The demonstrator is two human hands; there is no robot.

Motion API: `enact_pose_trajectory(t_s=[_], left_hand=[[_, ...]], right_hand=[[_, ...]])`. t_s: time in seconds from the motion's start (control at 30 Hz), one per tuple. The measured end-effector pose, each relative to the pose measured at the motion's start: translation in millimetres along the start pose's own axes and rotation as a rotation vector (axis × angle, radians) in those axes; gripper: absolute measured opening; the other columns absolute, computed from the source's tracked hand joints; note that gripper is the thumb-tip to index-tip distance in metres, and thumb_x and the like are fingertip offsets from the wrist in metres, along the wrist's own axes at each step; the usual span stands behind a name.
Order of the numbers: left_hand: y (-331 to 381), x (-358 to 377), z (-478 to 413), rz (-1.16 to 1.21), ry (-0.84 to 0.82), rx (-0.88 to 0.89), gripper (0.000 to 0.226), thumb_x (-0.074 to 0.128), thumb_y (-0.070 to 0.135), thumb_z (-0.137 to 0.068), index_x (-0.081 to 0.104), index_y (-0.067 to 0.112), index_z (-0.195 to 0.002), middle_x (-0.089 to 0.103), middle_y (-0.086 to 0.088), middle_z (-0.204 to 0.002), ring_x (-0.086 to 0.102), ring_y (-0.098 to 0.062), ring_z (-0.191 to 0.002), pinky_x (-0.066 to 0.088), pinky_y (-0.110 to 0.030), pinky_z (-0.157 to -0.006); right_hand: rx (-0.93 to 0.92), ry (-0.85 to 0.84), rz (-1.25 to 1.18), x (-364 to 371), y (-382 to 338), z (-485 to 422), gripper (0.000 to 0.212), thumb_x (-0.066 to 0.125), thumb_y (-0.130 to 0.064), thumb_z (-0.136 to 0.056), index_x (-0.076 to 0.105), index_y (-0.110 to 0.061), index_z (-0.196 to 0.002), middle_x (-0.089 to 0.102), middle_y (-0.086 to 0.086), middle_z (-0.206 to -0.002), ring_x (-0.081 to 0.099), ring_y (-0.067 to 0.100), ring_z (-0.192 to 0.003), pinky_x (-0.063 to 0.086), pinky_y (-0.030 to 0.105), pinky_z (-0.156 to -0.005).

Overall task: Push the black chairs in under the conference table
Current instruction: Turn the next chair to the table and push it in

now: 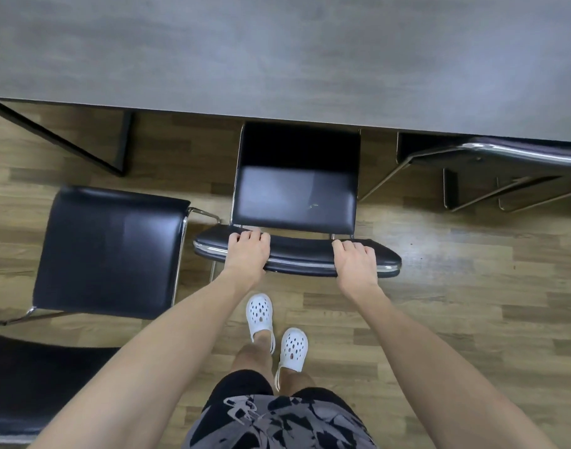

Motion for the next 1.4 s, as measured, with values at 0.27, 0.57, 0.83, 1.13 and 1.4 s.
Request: enact_pose_trajectory(t_s=[0.27,0.57,0.83,1.13,1.4], left_hand=[[-7,-22,-32,0.011,-0.026,0.002,0.054,0.074,0.03,-0.082,0.042,0.013,-0.122,0.055,-0.006,-0.125,0.049,-0.026,-0.116,0.031,-0.039,-0.101],[-10,-39,-58,0.012,-0.013,0.002,0.053,0.073,0.03,-0.082,0.043,0.014,-0.123,0.055,-0.005,-0.125,0.049,-0.026,-0.116,0.031,-0.039,-0.101],[-11,-53,-79,0.018,0.04,-0.001,0.062,0.075,0.031,-0.081,0.04,0.013,-0.129,0.047,-0.006,-0.138,0.041,-0.025,-0.13,0.028,-0.04,-0.106],[-12,-67,-115,-0.012,0.046,-0.011,0.081,0.074,0.037,-0.084,0.029,0.009,-0.145,0.018,-0.011,-0.161,0.018,-0.025,-0.148,0.019,-0.043,-0.116],[-14,-84,-135,0.08,0.183,-0.077,0.125,0.084,0.011,-0.071,-0.011,0.008,-0.153,-0.005,-0.013,-0.163,0.002,-0.029,-0.151,0.016,-0.047,-0.118]], right_hand=[[0.031,-0.001,0.008,-18,9,-32,0.056,0.066,-0.006,-0.072,0.046,-0.02,-0.123,0.057,0.0,-0.114,0.052,0.024,-0.11,0.034,0.035,-0.091],[0.047,-0.012,0.014,-32,18,-58,0.059,0.069,-0.011,-0.072,0.046,-0.022,-0.125,0.058,-0.001,-0.117,0.051,0.022,-0.113,0.032,0.035,-0.093],[0.053,0.021,0.011,-44,28,-78,0.086,0.076,-0.006,-0.067,0.035,-0.02,-0.141,0.041,0.01,-0.141,0.038,0.025,-0.132,0.03,0.037,-0.101],[0.11,0.107,-0.018,-63,44,-110,0.106,0.068,0.004,-0.069,0.008,-0.018,-0.154,0.008,0.026,-0.157,0.017,0.037,-0.144,0.033,0.045,-0.103],[0.091,0.256,-0.072,-77,54,-133,0.108,0.062,0.015,-0.065,0.009,-0.017,-0.154,0.005,0.029,-0.156,0.014,0.044,-0.143,0.031,0.052,-0.106]])
Point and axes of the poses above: each hand's wrist, its own z-axis away from the middle knuckle, its own x-axis out of the palm, y = z × x, the point moved 4 cm from there along -z, towards the middle knuckle
